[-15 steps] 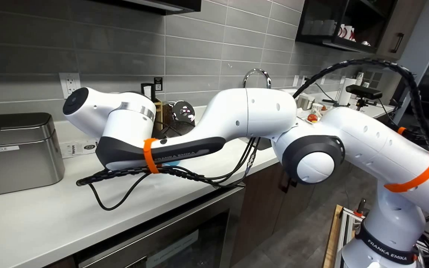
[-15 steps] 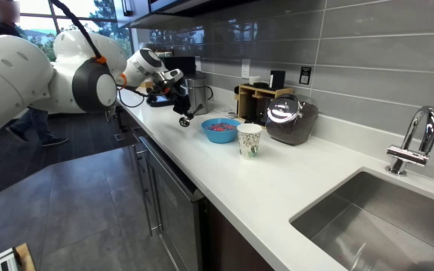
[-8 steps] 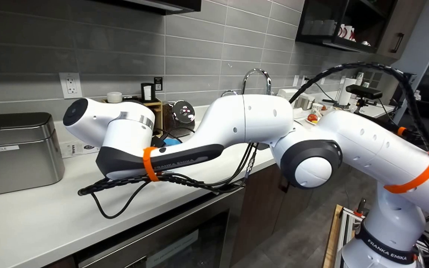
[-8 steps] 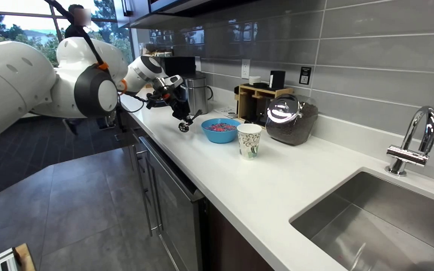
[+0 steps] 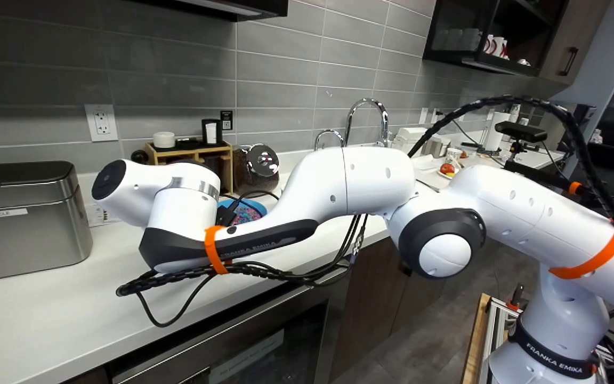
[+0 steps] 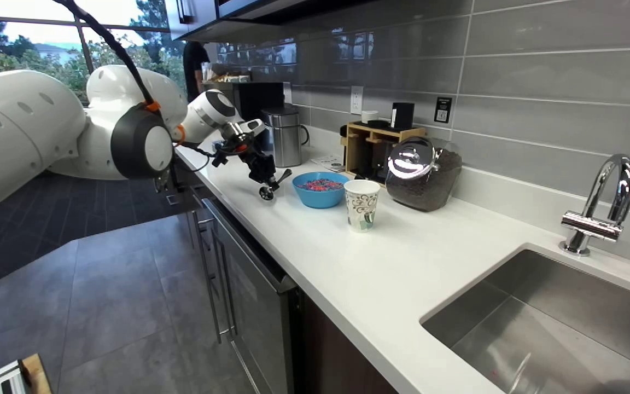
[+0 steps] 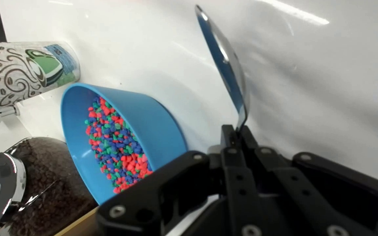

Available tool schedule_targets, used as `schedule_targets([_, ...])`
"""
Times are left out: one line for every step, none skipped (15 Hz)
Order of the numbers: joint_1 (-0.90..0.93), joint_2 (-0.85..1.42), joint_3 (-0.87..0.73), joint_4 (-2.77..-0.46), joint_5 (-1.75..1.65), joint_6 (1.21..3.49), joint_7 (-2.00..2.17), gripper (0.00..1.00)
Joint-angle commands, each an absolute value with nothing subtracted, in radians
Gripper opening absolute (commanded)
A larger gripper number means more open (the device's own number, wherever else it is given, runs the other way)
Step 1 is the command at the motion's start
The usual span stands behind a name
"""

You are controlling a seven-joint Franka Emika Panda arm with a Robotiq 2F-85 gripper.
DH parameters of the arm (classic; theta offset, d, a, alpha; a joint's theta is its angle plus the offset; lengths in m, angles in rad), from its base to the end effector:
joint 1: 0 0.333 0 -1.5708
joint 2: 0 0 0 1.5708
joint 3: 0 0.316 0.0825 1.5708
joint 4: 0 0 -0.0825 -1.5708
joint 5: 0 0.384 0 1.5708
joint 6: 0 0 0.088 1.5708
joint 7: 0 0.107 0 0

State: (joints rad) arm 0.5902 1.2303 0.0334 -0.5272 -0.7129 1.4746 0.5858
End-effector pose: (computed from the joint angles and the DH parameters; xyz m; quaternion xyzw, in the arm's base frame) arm 0.6828 0.3797 0.2686 0.9330 0.0251 0.0776 0.3505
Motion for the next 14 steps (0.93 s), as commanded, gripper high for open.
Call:
schedule_targets([0.593,1.273,0.031,-0.469,-0.712,1.492,0.540,0.01])
schedule_targets([0.593,1.277,0.032,-0.468,-0.712,1.499,0.537,0.01])
schedule_targets([0.592,1.280,0.032,-0.467,-0.713,1.511,0.532,0.01])
schedule_targets([0.593,1.283,0.031,-0.466,-0.715,1.523,0.528,0.01])
schedule_targets([0.593,1.286,0.030,-0.465,-0.717,1.544,0.526,0.01])
schedule_targets([0.593,1.287,0.029,-0.465,-0.719,1.560,0.524,0.01])
schedule_targets([0.592,1.289,0.029,-0.465,-0.720,1.578,0.521,0.30])
schedule_targets([0.592,1.289,0.029,-0.466,-0.720,1.592,0.519,0.31])
schedule_targets([0.592,1.290,0.028,-0.467,-0.720,1.605,0.517,0.36])
schedule_targets([0.592,1.289,0.027,-0.467,-0.721,1.617,0.514,0.44])
schedule_targets([0.592,1.287,0.026,-0.468,-0.721,1.624,0.512,0.51])
schedule_targets([0.592,1.285,0.024,-0.468,-0.723,1.632,0.511,0.60])
schedule_targets([0.592,1.281,0.022,-0.468,-0.723,1.638,0.510,0.67])
schedule_targets([0.592,1.277,0.019,-0.468,-0.725,1.642,0.506,0.76])
